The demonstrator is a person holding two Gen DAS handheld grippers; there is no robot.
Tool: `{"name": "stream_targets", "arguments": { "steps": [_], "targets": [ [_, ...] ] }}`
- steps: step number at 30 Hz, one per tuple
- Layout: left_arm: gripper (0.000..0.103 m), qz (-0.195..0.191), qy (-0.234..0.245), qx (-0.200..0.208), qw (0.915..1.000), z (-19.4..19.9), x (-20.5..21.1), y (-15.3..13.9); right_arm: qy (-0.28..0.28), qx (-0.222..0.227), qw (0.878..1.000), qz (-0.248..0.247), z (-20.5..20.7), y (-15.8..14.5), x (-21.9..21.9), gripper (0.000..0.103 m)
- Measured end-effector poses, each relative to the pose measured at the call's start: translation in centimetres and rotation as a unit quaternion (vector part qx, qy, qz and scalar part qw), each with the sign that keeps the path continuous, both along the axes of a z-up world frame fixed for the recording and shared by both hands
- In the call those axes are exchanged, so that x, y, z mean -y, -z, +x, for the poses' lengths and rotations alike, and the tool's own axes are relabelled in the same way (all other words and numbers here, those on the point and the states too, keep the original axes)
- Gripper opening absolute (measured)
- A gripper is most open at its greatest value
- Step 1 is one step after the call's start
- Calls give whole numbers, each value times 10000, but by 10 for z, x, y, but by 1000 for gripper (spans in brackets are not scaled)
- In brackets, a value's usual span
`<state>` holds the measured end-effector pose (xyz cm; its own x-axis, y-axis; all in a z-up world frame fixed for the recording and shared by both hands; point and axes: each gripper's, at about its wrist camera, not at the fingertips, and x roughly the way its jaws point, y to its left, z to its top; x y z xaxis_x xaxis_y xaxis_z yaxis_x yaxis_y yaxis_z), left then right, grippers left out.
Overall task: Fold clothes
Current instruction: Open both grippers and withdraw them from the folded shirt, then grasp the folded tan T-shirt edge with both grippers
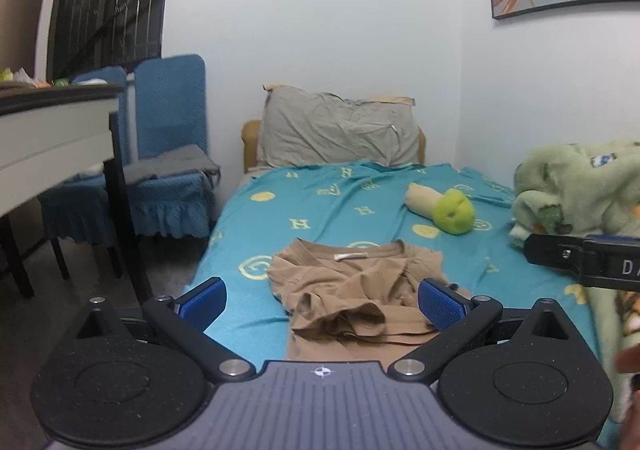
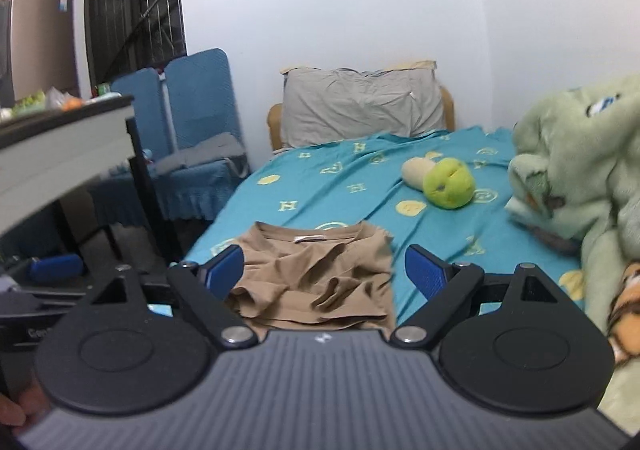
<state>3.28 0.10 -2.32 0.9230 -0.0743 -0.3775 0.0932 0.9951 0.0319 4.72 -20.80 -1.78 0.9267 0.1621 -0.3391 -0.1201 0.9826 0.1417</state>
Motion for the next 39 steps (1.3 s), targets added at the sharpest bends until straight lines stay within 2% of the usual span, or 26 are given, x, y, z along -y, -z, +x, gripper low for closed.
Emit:
{"name": "stream_targets", "arguments": {
  "steps": [10,18,20,21,23,24,27,28,29,30,35,37,39],
  "targets": [
    [103,28,-17,63,10000,-1,2,8,4,49,9999,158,-6,0,5,89],
    [103,84,40,172,9998,-5,6,9,162,-146,9997,59,-2,2,2,88],
    [103,79,46,151,9998,-4,7,10,185,-183,9997,-16,-1,4,0,56],
    [103,73,41,151,9999,-4,7,10,215,-185,9996,-49,-1,4,-1,51],
    [103,26,20,167,9999,-4,6,9,273,-188,9994,-115,-2,6,-2,26],
    [103,-7,10,168,9999,-4,4,9,272,-197,9994,-101,-1,6,-1,23],
    [103,-101,-13,126,9999,-4,1,9,269,-226,9994,-58,-1,8,2,25],
    [103,-127,-10,100,9999,-4,1,9,310,-285,9991,-71,2,8,3,41],
    [103,-156,-8,73,9999,-4,0,9,479,-331,9983,-106,4,7,3,85],
    [103,-196,-6,38,9998,-3,-1,9,643,-376,9971,-140,6,7,3,103],
    [103,-417,35,-248,9988,0,-5,13,578,-403,9971,-296,9,12,-1,103],
    [103,-512,26,-492,9975,4,-7,18,578,-593,9962,-256,12,16,-1,103],
    [103,-721,30,-861,9937,10,-10,27,582,-919,9941,5,19,23,5,103]
  ]
}}
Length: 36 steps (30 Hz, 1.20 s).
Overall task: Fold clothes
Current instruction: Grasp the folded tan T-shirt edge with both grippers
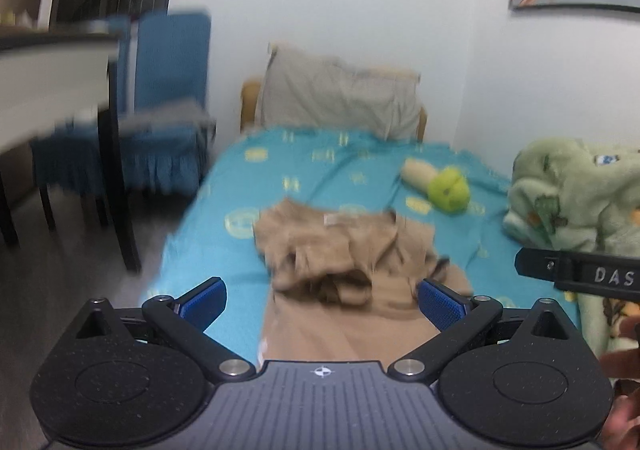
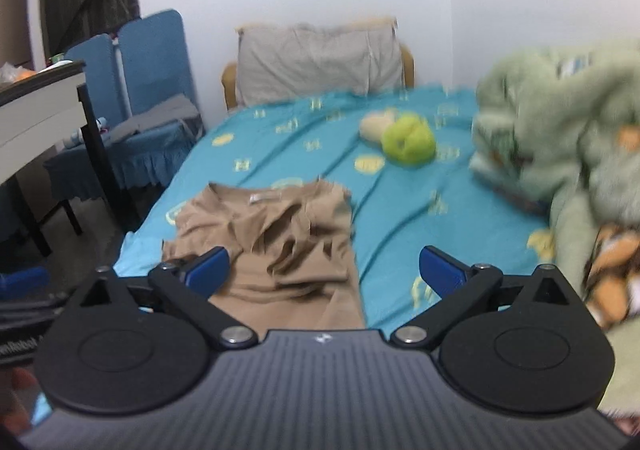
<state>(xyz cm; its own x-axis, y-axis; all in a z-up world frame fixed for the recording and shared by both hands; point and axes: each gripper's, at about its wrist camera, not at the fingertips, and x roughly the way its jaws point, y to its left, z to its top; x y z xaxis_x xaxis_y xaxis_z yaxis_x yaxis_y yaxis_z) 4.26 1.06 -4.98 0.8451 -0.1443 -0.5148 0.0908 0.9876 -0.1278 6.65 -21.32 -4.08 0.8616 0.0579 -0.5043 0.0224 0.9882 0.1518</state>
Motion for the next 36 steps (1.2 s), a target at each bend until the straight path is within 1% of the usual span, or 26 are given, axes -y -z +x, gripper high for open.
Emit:
{"name": "stream_targets", "arguments": {
  "steps": [1,3,5,6,8,11,12,13,16,17,18,19,20,21,22,24,25,26,27,28,29,31,33,34,35,36],
  "targets": [
    [103,-157,11,-213,9996,4,-2,5,53,-266,9993,250,4,6,6,103],
    [103,-584,15,-684,9959,10,-10,16,159,-797,9939,749,13,18,19,103],
    [102,-1023,-55,-1199,9875,17,-19,28,292,-1384,9813,1307,20,36,31,102],
    [101,-1241,-112,-1454,9815,20,-25,35,377,-1607,9729,1621,21,45,36,102],
    [100,-1702,-275,-1931,9659,25,-37,50,544,-2042,9514,2239,22,63,45,100],
    [95,-2409,-478,-2530,9358,32,-53,74,745,-2409,9211,2967,20,83,52,100],
    [95,-2611,-519,-2653,9267,34,-57,81,797,-2532,9100,3185,19,90,53,100],
    [93,-2799,-558,-2754,9180,35,-61,87,849,-2653,8982,3399,19,97,54,100],
    [92,-3255,-671,-2883,8980,36,-69,103,1078,-2921,8606,4030,19,120,55,97],
    [92,-3404,-709,-2899,8917,37,-71,107,1135,-2904,8551,4142,19,123,56,98],
    [92,-3542,-749,-2839,8879,37,-74,110,1192,-2886,8496,4251,19,127,56,98],
    [89,-3671,-782,-2763,8848,36,-77,111,1232,-2813,8488,4305,19,127,56,97],
    [84,-3817,-793,-2673,8812,36,-80,112,1271,-2740,8479,4358,19,127,57,85],
    [82,-3955,-782,-2584,8779,34,-82,112,1311,-2668,8469,4409,18,127,57,74],
    [81,-4078,-772,-2500,8748,33,-84,113,1362,-2660,8480,4378,17,127,56,66],
    [80,-4231,-769,-2383,8708,31,-87,115,1426,-2640,8446,4433,16,129,59,58],
    [77,-4250,-796,-2387,8695,32,-87,116,1440,-2646,8432,4452,15,130,60,50],
    [70,-4241,-849,-2413,8687,32,-87,119,1451,-2641,8439,4438,14,130,60,40],
    [66,-4231,-906,-2441,8679,32,-88,121,1455,-2630,8452,4419,15,129,61,34],
    [59,-4220,-974,-2474,8667,33,-88,124,1416,-2602,8469,4416,14,128,61,26],
    [52,-4223,-1033,-2491,8654,33,-89,126,1376,-2572,8487,4412,13,126,61,20],
    [48,-4272,-1086,-2451,8635,36,-90,128,1213,-2405,8629,4276,13,117,55,17],
    [47,-4364,-1117,-2400,8599,36,-92,129,1073,-2260,8758,4128,13,108,53,16],
    [43,-4407,-1130,-2376,8582,35,-92,129,1014,-2200,8817,4050,13,104,53,16],
    [37,-4412,-1143,-2348,8586,35,-93,129,988,-2169,8849,4001,11,102,55,16],
    [33,-4413,-1157,-2320,8591,34,-93,129,961,-2139,8881,3954,9,100,57,15]
  ]
}}
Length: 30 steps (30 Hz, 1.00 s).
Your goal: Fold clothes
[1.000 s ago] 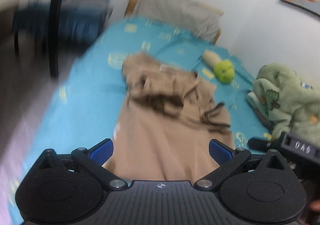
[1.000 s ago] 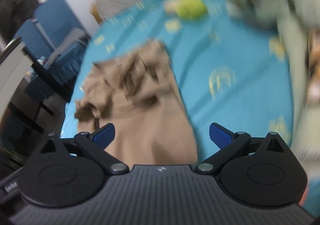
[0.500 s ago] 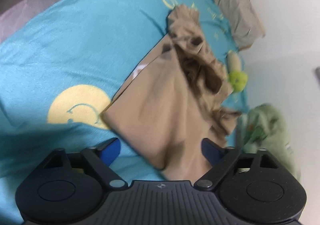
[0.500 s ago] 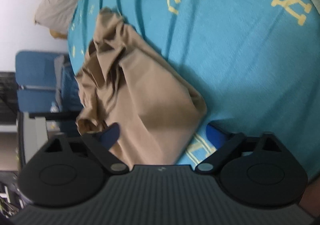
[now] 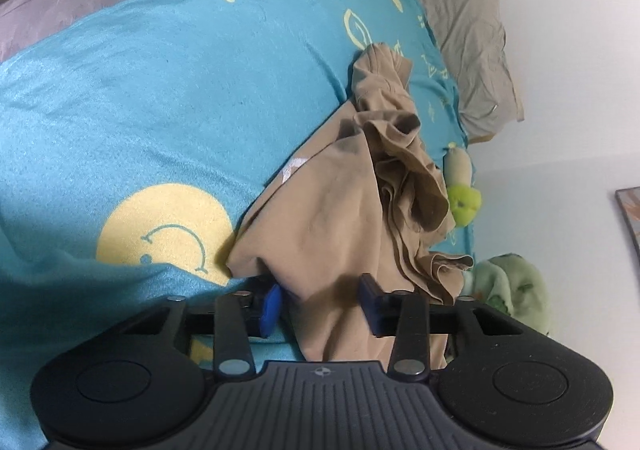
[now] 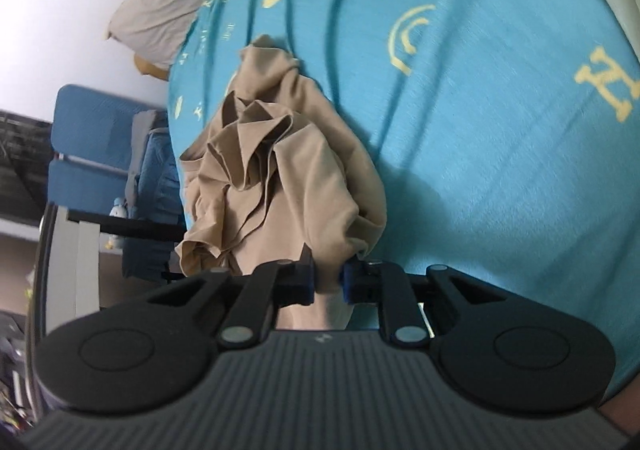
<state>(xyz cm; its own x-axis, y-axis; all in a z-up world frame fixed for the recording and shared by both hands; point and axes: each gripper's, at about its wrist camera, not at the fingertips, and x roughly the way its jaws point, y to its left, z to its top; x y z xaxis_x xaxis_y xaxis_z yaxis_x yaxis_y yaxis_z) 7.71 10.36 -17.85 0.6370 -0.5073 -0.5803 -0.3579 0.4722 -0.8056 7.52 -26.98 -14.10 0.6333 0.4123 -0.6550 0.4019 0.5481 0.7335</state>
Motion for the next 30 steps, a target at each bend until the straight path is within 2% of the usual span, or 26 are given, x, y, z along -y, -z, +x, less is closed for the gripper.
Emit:
{"name": "stream_targets", "arguments": {
  "steps": [2,8,14,17,21,25,30],
  "targets": [
    [18,34,-47,37,10000,-1,0,0,13,19,10000,7,2,-1,4,15],
    [9,95,-194,257,9994,-2,0,-4,-37,61,10000,-4,12,-4,8,15],
    [7,42,-420,980,9943,-14,-4,-32,10,350,9994,50,10,-14,13,14],
    [6,52,-473,1253,9910,-16,-2,-56,24,524,9983,271,7,-30,18,13],
    [6,253,-507,1632,9850,-35,2,-95,44,757,9967,279,-9,-53,17,13],
    [6,168,-529,1785,9824,-69,-1,-126,2,942,9953,229,-38,-78,10,13],
    [6,-55,-468,1887,9809,-139,-1,-153,102,1098,9939,59,-94,-101,11,13]
  ]
}}
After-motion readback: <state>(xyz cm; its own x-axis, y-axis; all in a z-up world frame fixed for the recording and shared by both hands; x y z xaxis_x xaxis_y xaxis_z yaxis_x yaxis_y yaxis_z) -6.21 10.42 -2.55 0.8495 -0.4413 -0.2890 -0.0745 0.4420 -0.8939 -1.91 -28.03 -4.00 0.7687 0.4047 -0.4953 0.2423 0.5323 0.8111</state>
